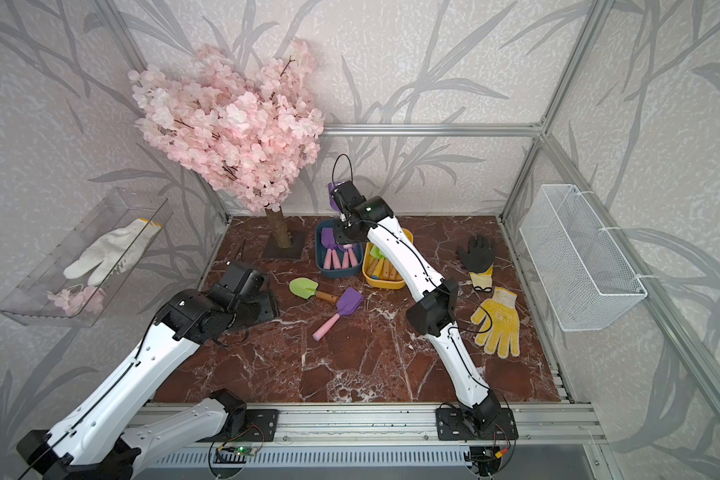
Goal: Sort the small shovels by color and place them into the storage box
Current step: Place the shovel in the storage box.
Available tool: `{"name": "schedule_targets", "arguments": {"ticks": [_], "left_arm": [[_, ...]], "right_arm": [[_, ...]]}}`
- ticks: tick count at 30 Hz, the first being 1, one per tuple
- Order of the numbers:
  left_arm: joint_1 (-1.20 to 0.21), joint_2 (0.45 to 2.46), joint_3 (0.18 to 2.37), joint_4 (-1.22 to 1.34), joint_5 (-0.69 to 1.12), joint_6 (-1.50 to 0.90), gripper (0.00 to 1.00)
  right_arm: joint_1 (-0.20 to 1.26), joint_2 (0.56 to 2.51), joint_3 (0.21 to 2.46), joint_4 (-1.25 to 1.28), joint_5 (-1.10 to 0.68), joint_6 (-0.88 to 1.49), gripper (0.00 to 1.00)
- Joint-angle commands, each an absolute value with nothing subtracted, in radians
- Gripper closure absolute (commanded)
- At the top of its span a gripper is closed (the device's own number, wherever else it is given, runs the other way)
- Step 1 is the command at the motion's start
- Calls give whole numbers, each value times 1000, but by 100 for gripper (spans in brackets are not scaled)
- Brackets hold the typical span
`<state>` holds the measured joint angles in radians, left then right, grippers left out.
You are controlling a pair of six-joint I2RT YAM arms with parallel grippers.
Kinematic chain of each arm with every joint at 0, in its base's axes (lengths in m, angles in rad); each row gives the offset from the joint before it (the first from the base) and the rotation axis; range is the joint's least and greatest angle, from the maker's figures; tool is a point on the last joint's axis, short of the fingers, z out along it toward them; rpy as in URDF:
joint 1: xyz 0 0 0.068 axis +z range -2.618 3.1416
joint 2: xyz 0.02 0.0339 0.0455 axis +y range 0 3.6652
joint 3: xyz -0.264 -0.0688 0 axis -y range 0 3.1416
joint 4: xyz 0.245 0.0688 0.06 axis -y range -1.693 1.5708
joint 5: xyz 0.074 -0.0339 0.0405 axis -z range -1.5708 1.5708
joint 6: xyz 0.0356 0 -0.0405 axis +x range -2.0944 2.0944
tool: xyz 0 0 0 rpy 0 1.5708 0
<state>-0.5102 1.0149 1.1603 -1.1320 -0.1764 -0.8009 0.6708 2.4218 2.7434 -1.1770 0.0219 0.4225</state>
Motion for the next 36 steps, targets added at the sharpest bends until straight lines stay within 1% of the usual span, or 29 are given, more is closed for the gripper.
{"name": "schedule_targets", "arguments": {"ticks": [1,3,8,13,22,36], "left_arm": [[-505,995,1141,-1140,-172,-803,32],[-506,989,1134,-1139,-173,-805,32],[-503,979,1119,-1137,-170,-808,32],[-503,963,1091,-1116,-164,-816,32],[-499,977,1075,-1101,-153,-812,32],[-500,990,1065,-1085,-136,-820,32]], "right_arm": [[681,2494,2799,-1100,6,497,89],[683,2543,2840,-1101,12,552,89],[686,2580,2806,-992,14,631,89],[681,2647,2830,-986,-6,696,89],[678,2722,2830,-1031,-28,700,88],[668,2741,2831,-1108,-4,645,87]]}}
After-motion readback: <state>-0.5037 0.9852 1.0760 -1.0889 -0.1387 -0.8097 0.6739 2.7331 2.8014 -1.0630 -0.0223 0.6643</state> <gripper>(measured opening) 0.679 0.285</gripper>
